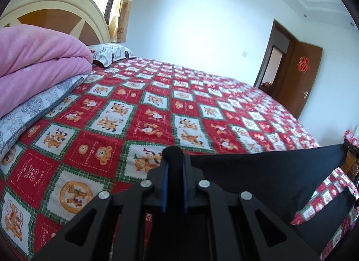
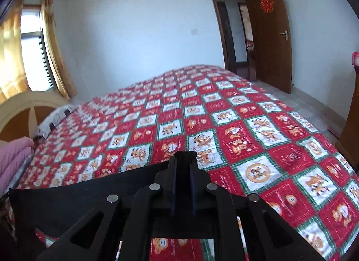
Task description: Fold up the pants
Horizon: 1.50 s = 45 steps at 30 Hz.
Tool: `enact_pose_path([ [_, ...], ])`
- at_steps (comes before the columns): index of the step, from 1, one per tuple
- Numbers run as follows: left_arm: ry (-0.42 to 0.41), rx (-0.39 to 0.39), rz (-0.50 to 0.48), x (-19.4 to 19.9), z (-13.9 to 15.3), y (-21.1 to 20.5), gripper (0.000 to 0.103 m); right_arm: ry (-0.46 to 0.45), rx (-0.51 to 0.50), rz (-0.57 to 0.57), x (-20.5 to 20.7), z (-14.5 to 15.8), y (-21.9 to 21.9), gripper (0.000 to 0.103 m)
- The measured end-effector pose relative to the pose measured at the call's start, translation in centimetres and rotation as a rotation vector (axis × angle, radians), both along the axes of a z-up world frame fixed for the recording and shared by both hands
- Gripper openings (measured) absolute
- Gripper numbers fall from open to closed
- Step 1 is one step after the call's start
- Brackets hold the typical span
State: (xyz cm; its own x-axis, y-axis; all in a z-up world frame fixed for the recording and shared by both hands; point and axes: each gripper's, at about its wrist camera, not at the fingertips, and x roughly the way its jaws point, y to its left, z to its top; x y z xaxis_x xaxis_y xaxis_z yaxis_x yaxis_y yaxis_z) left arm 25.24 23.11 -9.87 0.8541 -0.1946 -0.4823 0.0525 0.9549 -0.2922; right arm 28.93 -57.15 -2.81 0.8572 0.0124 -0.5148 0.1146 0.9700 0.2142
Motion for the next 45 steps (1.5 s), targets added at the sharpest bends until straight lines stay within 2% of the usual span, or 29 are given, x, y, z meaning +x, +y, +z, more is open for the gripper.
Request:
enact_pose_path([
  [5, -0.119, -0.026, -0.064, -2.8, 0.8, 0.0, 0.010, -0.069, 0.049, -0.009, -4.5, 0.2, -1.3, 0.010],
  [12, -0.178, -0.077, -0.122, -7.2, 0.3, 0.1, 0.010, -0.105, 0.143, -0.009, -10.8, -1.1, -3.0, 0.010],
  [16, -0.162, -0.075, -0.145, -9.4, -1.4, 0.3, 0.010, -0.100, 0.174, -0.025, -13.4, -2.0, -3.6, 0.010],
  [22, -0.129, -0.118, -0.178, -11.6, -4.1, 0.9, 0.011, -0.066, 0.209, -0.075, -17.4, -4.5, -4.9, 0.010],
  [27, -0.104, -0.084, -0.196, -12.8, -5.5, 0.7, 0.011, -0.047, 0.246, -0.135, -20.2, -6.0, -6.9, 0.008],
  [33, -0.079, -0.036, -0.214, -14.0, -6.3, 0.6, 0.014, -0.012, 0.240, -0.151, -22.7, -6.2, -7.6, 0.008],
  [35, -0.072, -0.024, -0.204, -14.3, -6.5, 0.8, 0.022, -0.008, 0.241, -0.139, -23.1, -5.8, -6.9, 0.008],
  [41, -0.068, -0.020, -0.200, -15.3, -6.8, 1.6, 0.026, -0.007, 0.137, -0.011, -22.8, -3.6, -1.1, 0.008],
  [43, -0.069, -0.026, -0.193, -15.5, -6.8, 1.7, 0.027, 0.004, 0.118, 0.031, -22.2, -3.3, 0.7, 0.015],
  [45, -0.064, -0.034, -0.188, -15.5, -6.9, 1.9, 0.027, 0.021, 0.082, 0.066, -21.1, -2.9, 2.8, 0.040],
])
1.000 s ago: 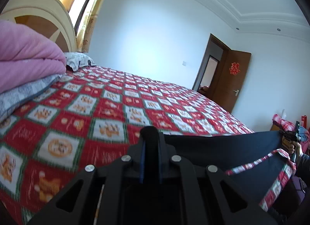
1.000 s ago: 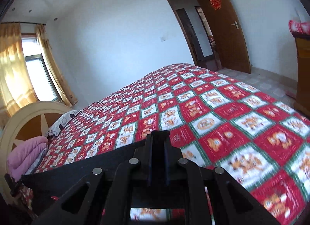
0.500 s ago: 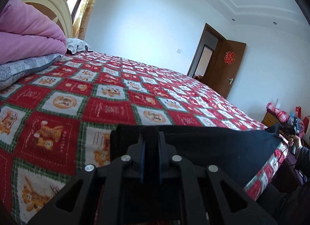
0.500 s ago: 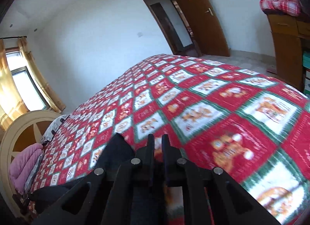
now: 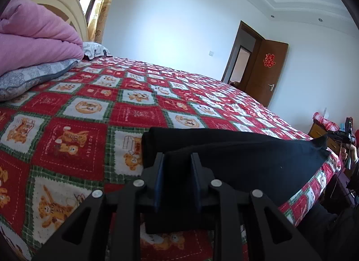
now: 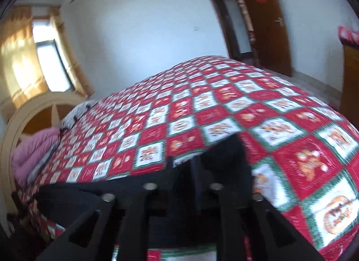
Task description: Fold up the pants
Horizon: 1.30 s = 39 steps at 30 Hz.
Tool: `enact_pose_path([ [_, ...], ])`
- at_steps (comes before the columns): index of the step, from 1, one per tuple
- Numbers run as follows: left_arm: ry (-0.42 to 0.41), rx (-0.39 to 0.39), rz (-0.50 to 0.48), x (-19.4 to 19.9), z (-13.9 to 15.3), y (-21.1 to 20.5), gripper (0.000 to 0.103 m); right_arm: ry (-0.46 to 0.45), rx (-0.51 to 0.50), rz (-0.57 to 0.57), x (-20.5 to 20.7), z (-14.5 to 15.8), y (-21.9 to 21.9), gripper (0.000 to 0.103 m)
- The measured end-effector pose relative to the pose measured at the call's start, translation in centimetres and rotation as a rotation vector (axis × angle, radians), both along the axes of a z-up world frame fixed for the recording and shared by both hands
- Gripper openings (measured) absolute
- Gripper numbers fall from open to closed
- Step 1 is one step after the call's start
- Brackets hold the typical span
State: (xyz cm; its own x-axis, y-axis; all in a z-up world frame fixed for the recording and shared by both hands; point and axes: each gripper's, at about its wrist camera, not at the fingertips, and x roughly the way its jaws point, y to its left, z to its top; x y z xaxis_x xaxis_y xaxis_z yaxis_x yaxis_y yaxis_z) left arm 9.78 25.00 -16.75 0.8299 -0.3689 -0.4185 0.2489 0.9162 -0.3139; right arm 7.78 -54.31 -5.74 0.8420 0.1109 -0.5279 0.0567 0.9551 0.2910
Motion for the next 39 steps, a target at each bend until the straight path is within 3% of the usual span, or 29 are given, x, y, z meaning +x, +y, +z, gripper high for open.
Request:
enact_pose_path([
  [2, 0.002, 0.001, 0.006, 0.1, -0.1, 0.2, 0.027, 0.018, -0.052, 0.019, 1.1, 0.0, 1.8, 0.047],
  [5, 0.007, -0.007, 0.025, -0.2, -0.3, 0.9, 0.027, 0.063, -0.117, 0.065, 3.0, -0.6, 4.1, 0.047],
  [8, 0.012, -0.017, 0.059, -0.6, -0.4, 1.8, 0.027, 0.194, -0.150, 0.055, 4.5, -2.3, 5.2, 0.047],
  [10, 0.019, -0.023, 0.084, -0.7, -0.6, 2.3, 0.026, 0.333, -0.130, 0.050, 4.6, -4.6, 5.4, 0.047],
  [13, 0.032, -0.036, 0.122, -0.8, -0.9, 3.3, 0.026, 0.434, -0.142, 0.051, 3.1, -6.9, 5.7, 0.047],
  [15, 0.035, -0.031, 0.134, -0.7, -0.8, 3.5, 0.027, 0.423, -0.200, 0.064, 1.2, -7.0, 6.7, 0.048],
  [20, 0.016, -0.041, 0.191, -1.0, 0.3, 3.8, 0.050, 0.416, -0.190, 0.099, -0.3, -6.0, 8.4, 0.047],
  [25, 0.032, -0.038, 0.188, -1.5, 1.7, 2.7, 0.061, 0.348, -0.244, 0.203, 0.3, -5.3, 14.0, 0.048],
  [33, 0.147, -0.033, 0.095, -2.4, 0.7, -0.1, 0.062, 0.298, -0.360, 0.424, 1.0, -7.0, 24.0, 0.048],
  [39, 0.179, -0.030, 0.041, -1.8, -0.6, -1.9, 0.060, 0.291, -0.461, 0.448, 0.4, -8.5, 25.9, 0.048],
])
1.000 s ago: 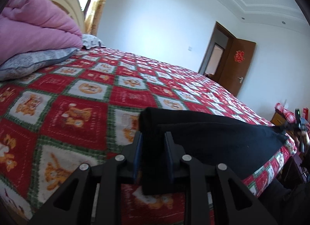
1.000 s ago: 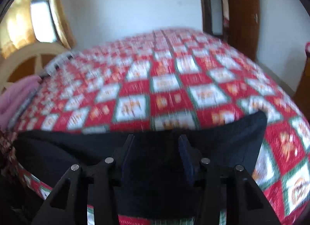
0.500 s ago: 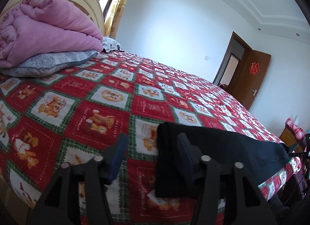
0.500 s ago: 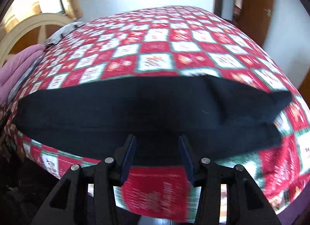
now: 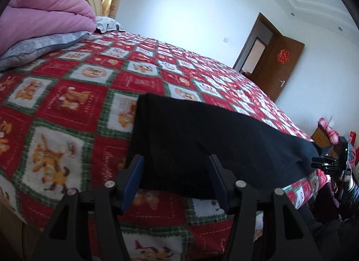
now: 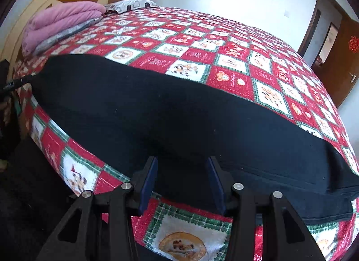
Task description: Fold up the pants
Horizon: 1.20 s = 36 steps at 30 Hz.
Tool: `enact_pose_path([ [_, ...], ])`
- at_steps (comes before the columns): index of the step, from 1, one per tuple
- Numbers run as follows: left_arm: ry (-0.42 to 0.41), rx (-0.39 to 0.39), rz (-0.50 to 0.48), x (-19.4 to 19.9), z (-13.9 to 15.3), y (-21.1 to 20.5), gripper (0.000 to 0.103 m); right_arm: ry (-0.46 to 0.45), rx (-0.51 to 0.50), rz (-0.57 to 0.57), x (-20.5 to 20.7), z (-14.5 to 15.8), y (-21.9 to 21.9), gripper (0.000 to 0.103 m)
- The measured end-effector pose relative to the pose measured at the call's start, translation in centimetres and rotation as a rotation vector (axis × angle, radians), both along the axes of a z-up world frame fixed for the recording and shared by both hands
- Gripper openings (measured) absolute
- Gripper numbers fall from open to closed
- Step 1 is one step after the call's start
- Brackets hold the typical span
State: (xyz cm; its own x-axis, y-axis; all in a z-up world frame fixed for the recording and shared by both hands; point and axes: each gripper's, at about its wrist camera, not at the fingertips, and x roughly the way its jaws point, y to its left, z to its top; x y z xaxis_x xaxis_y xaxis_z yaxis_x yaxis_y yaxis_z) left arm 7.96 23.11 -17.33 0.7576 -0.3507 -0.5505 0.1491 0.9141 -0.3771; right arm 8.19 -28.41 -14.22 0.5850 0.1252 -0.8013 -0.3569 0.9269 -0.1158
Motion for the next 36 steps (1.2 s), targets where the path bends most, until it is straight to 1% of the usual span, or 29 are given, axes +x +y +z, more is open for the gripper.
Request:
enact_pose_path([
  [1, 0.019, 0.021, 0.008, 0.4, -0.2, -0.3, 0.060, 0.000, 0.003, -0.004, -0.1, 0.0, -0.2, 0.048],
  [3, 0.025, 0.028, 0.019, 0.6, -0.4, -0.4, 0.055, 0.002, 0.023, -0.018, -0.2, -0.1, -0.6, 0.048],
  [5, 0.031, 0.041, 0.040, 0.7, -0.4, -0.2, 0.022, 0.001, 0.038, -0.032, -0.3, -0.1, -1.0, 0.048],
  [6, 0.037, 0.032, 0.040, 0.8, -0.4, 0.0, 0.014, -0.001, 0.046, -0.042, -0.3, -0.1, -1.2, 0.048],
  [7, 0.037, 0.029, 0.041, 0.7, -0.3, 0.3, 0.008, -0.002, 0.050, -0.049, -0.3, -0.1, -1.4, 0.048],
  [10, 0.012, 0.067, 0.052, 0.3, 0.7, 0.6, 0.007, -0.007, 0.080, -0.071, -0.2, -0.1, -1.7, 0.048],
  [13, -0.022, 0.127, 0.060, 0.0, 2.3, 0.9, 0.007, -0.021, 0.106, -0.100, -0.2, 0.1, -2.0, 0.048],
  [15, -0.027, 0.157, 0.073, 0.1, 2.7, 1.2, 0.007, -0.039, 0.114, -0.114, -0.3, 0.4, -2.2, 0.048],
  [16, -0.018, 0.147, 0.077, 0.3, 2.4, 1.5, 0.007, -0.047, 0.115, -0.117, -0.3, 0.5, -2.2, 0.048],
  [17, 0.011, 0.126, 0.071, 0.6, 1.6, 1.8, 0.007, -0.063, 0.116, -0.121, -0.5, 0.7, -2.4, 0.048],
  [19, 0.041, 0.118, 0.060, 0.8, 0.3, 1.8, 0.007, -0.068, 0.112, -0.120, -0.5, 0.7, -2.5, 0.048],
  [20, 0.048, 0.107, 0.056, 0.7, -0.1, 1.8, 0.007, -0.070, 0.096, -0.117, -0.5, 0.7, -2.5, 0.048],
  [23, 0.047, 0.075, 0.054, 0.6, -0.1, 2.0, 0.007, -0.105, -0.006, -0.085, -1.0, 0.4, -2.0, 0.055],
  [26, 0.035, 0.062, 0.048, 0.6, 0.3, 2.1, 0.007, -0.138, -0.097, -0.030, -1.7, -0.1, -1.5, 0.055],
  [29, 0.036, 0.056, 0.045, 0.7, 0.2, 2.0, 0.007, -0.146, -0.131, -0.008, -1.4, -0.5, -1.2, 0.055],
  [31, 0.039, 0.049, 0.046, 0.8, 0.1, 2.1, 0.007, -0.162, -0.134, 0.014, -1.1, -0.5, -0.9, 0.055],
  [33, 0.038, 0.037, 0.047, 0.8, 0.1, 2.2, 0.007, -0.190, -0.178, 0.040, -0.5, -0.7, -0.1, 0.055],
  [36, 0.037, 0.027, 0.046, 0.9, 0.1, 2.4, 0.007, -0.176, -0.250, 0.099, 0.5, -1.9, 1.5, 0.054],
])
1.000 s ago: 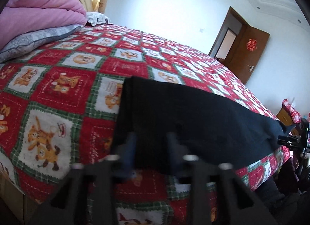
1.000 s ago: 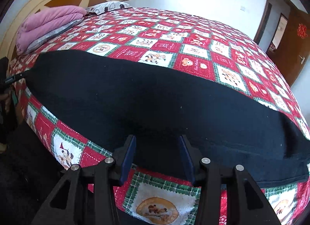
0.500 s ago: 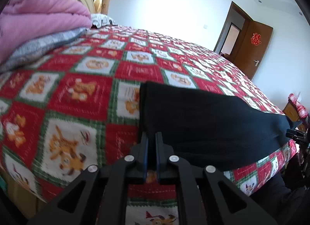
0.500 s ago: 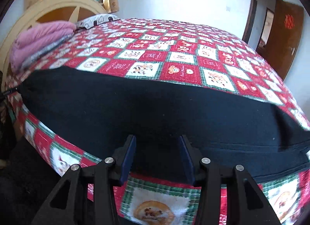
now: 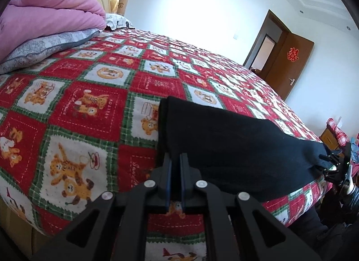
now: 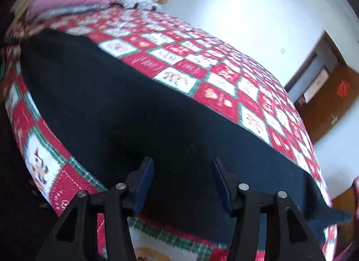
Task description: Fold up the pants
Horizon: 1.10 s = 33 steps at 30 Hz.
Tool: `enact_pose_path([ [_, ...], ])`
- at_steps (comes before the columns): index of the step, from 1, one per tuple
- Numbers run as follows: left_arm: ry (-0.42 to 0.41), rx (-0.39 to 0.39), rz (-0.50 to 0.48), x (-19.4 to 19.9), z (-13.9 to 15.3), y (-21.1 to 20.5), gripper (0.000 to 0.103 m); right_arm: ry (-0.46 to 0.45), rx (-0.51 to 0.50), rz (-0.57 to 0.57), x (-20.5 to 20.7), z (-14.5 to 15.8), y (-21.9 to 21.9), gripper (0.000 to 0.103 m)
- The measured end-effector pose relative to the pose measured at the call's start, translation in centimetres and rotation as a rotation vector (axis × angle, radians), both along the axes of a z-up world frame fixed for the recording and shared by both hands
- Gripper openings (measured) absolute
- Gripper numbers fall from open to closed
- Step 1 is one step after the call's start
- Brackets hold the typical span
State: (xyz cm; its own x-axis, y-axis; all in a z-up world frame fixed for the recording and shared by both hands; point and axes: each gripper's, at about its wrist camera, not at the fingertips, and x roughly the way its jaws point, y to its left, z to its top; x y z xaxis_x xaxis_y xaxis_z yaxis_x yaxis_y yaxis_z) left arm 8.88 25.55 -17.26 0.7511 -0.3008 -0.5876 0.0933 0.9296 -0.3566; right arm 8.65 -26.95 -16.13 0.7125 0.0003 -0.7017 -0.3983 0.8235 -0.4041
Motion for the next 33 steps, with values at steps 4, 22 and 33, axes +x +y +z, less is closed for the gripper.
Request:
enact_pose_path([
  [4, -0.003, -0.003, -0.007, 0.0, 0.1, 0.0, 0.007, 0.015, -0.047, 0.069, 0.0, -1.1, 1.3, 0.016],
  [22, 0.007, -0.023, -0.046, -0.4, 0.1, 0.8, 0.007, -0.016, -0.091, 0.116, -4.0, -2.0, 2.5, 0.002],
  [33, -0.018, -0.039, -0.055, -0.6, 0.9, 1.3, 0.007, 0.004, 0.023, 0.097, -4.5, -1.0, 1.7, 0.001],
])
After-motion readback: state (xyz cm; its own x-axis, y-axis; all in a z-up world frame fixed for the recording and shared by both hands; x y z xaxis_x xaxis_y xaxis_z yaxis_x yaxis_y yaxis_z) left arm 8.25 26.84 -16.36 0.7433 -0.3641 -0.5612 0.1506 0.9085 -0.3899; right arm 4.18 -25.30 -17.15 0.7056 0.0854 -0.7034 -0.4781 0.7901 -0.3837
